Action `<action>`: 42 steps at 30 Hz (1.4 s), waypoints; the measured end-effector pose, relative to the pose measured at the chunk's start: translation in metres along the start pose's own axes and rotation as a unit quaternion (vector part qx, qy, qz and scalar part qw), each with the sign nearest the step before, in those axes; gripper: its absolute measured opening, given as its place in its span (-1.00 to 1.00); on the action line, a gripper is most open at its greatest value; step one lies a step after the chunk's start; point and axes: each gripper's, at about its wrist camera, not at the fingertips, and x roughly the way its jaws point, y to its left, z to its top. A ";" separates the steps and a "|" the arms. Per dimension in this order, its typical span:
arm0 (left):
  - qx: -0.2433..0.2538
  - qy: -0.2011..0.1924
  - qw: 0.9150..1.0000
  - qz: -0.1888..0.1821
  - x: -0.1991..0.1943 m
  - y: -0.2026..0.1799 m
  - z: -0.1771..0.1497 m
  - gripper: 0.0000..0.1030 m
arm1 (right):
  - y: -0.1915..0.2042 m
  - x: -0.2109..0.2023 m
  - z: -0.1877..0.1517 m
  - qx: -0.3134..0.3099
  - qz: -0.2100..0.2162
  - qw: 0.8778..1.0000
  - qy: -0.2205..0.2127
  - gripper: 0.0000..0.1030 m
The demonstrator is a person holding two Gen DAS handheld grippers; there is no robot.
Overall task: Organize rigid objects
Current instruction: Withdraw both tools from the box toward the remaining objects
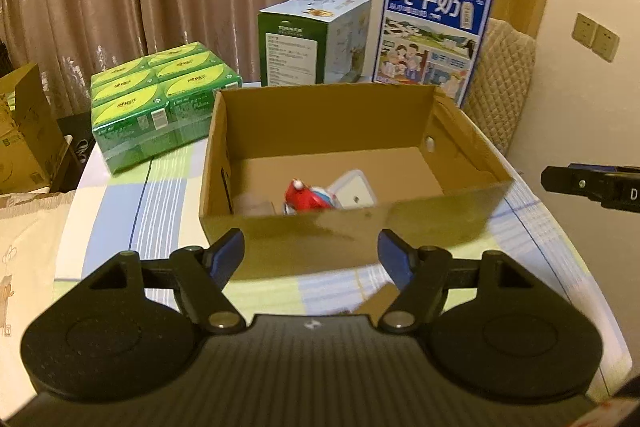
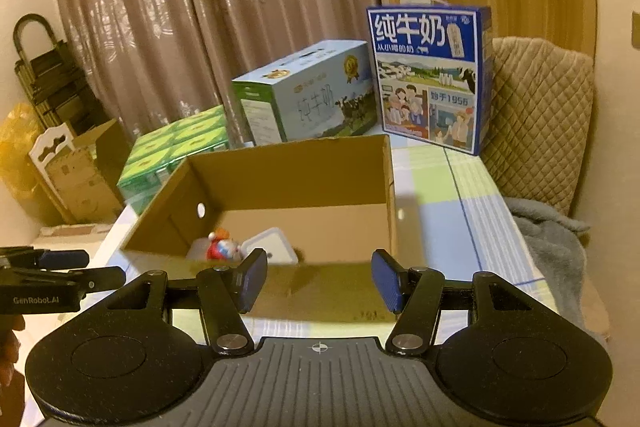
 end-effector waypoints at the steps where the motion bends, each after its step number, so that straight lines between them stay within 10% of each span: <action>1: 0.001 -0.001 1.000 -0.001 -0.006 -0.003 -0.005 0.35 | 0.001 -0.007 -0.005 -0.001 -0.001 1.000 -0.001 0.07; 22: -0.010 0.017 1.000 -0.004 -0.081 -0.036 -0.119 0.36 | 0.005 -0.105 -0.135 0.036 -0.020 0.998 0.038 0.08; 42: 0.013 0.039 0.999 -0.017 -0.070 -0.063 -0.129 0.37 | -0.012 -0.105 -0.138 0.044 -0.024 0.998 0.049 0.08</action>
